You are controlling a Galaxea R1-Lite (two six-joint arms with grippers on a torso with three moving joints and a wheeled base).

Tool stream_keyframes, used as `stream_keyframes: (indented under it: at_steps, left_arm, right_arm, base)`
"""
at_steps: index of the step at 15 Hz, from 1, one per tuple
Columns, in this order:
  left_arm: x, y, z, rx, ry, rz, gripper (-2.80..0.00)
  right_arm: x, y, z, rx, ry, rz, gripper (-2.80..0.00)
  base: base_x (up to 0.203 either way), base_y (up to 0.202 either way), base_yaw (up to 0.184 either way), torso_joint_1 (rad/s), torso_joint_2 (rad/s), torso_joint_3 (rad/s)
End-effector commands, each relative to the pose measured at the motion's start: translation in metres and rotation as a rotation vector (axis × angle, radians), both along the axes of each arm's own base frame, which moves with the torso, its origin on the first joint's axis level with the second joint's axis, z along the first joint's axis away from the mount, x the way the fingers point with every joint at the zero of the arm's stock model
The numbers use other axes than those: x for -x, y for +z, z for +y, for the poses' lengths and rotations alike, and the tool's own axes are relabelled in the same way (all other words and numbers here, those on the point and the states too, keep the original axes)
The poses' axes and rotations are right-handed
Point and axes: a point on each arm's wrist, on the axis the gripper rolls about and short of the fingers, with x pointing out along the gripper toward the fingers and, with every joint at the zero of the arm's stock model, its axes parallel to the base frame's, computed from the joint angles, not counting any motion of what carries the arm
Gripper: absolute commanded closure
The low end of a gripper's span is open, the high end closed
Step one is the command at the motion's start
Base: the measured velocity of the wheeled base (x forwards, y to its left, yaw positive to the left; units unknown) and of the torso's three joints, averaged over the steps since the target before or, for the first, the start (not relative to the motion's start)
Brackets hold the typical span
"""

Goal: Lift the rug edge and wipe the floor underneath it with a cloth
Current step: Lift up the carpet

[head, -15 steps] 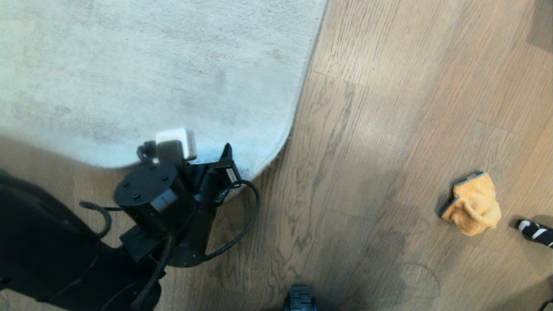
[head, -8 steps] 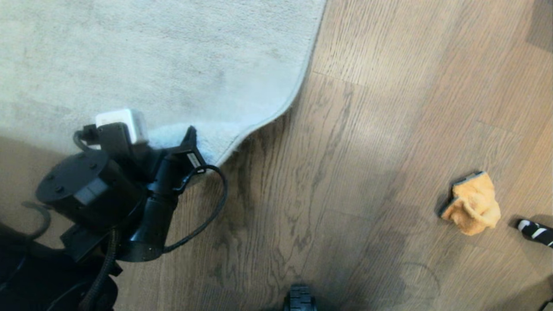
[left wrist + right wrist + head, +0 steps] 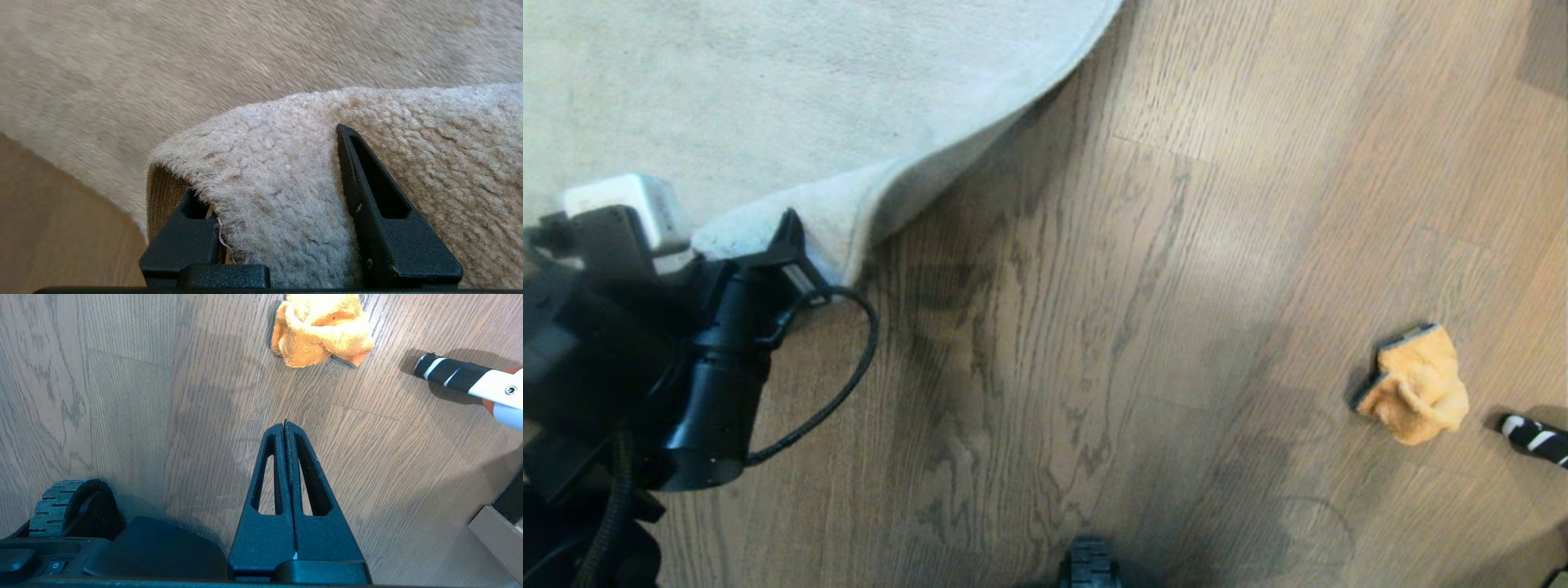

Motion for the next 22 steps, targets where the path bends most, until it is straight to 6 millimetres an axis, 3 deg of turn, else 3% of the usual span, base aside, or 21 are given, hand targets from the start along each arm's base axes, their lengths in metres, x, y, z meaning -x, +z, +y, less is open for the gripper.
stream_keyframes:
  at_steps: [1,12,22]
  left_arm:
    - [0.009,0.014,0.008,0.033,0.027,-0.081,0.00]
    - [0.035,0.047,0.029,-0.066,-0.035,-0.224,0.00]
    - [0.065,0.079,0.068,-0.210,0.054,-0.385,0.00]
  right_arm:
    - [0.000,0.000,0.000,0.000,0.000,-0.001,0.00]
    - [0.000,0.000,0.000,0.000,0.000,0.000,0.00]
    - [0.000,0.000,0.000,0.000,0.000,0.000,0.00]
  base:
    - [0.000,0.000,0.000,0.000,0.00,0.000]
    - [0.000,0.000,0.000,0.000,0.00,0.000]
    - [0.000,0.000,0.000,0.000,0.00,0.000]
